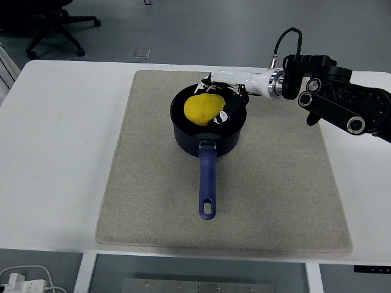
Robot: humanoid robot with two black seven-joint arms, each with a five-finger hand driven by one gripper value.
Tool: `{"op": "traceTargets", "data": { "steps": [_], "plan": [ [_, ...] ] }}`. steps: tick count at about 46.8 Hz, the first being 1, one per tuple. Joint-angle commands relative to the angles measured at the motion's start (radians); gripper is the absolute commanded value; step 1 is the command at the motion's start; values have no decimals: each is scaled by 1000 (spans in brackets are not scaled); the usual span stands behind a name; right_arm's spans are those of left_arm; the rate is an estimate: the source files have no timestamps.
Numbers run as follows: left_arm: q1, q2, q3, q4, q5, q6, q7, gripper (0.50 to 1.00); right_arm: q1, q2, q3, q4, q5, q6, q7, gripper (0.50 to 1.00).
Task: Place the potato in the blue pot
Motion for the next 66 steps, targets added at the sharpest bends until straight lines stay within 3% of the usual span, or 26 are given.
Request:
{"op": "traceTargets", "data": {
  "steps": [1,21,27,37,48,66],
  "plan": [
    [0,0,0,0,0,0,0,996,0,1,0,0,0,1,0,889],
    [0,0,0,0,0,0,0,996,7,-2,8,5,2,16,2,893],
    [0,0,0,0,0,0,0,996,10,-19,18,8,9,50,5,893],
    [0,0,0,0,0,0,0,996,11,-76,21,14,209,85,-3,893],
    [0,0,0,0,0,0,0,996,-6,-146,92,15,319,73,-5,891],
    [0,0,0,0,0,0,0,996,-130,-212,164,8,635,56,-3,893]
  ]
}}
